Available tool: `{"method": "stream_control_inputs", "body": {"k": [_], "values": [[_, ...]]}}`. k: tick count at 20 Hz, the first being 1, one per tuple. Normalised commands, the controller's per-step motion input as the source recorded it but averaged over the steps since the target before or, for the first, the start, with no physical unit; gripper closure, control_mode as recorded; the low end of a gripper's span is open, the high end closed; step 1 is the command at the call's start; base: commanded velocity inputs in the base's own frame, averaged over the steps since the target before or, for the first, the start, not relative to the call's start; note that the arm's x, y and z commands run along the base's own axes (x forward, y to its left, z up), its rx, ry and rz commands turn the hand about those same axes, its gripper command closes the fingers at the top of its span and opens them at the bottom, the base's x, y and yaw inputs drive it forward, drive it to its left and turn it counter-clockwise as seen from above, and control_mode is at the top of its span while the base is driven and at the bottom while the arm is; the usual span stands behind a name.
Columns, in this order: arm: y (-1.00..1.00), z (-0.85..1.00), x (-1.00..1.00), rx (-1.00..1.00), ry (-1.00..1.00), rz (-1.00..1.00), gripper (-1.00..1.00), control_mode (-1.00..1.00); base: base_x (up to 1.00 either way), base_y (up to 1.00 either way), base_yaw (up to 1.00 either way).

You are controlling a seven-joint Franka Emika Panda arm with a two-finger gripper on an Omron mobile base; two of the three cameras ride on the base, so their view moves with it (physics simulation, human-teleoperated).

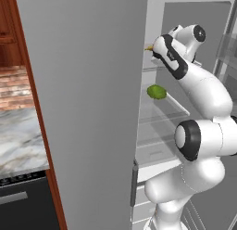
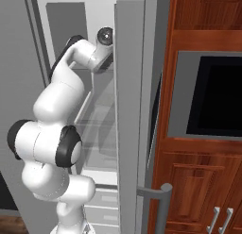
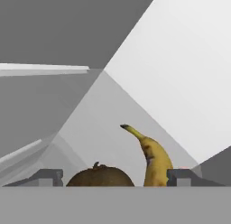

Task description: Place the kiwi in the correct fridge rack based on whether it is a fruit or vegetable. Finally, close the fridge door.

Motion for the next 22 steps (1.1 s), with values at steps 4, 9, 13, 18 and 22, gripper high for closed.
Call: {"method": "stream_control_inputs", "body": {"k": [4,9,13,18,22], "values": [[0.0,-0.09,0.0,-0.05,-0.13,0.0,-1.0,-1.0,0.0,0.0,0.0],[0.01,0.13,-0.07,-0.02,0.0,0.0,-1.0,-1.0,0.0,0.0,0.0],[0.07,0.33,-0.09,-0.04,0.0,0.0,-1.0,-1.0,0.0,0.0,0.0],[0.03,0.23,-0.29,-0.07,0.06,0.0,-1.0,-1.0,0.0,0.0,0.0],[0.18,0.0,-0.68,-0.11,0.11,0.0,-1.0,-1.0,0.0,0.0,0.0]]}}
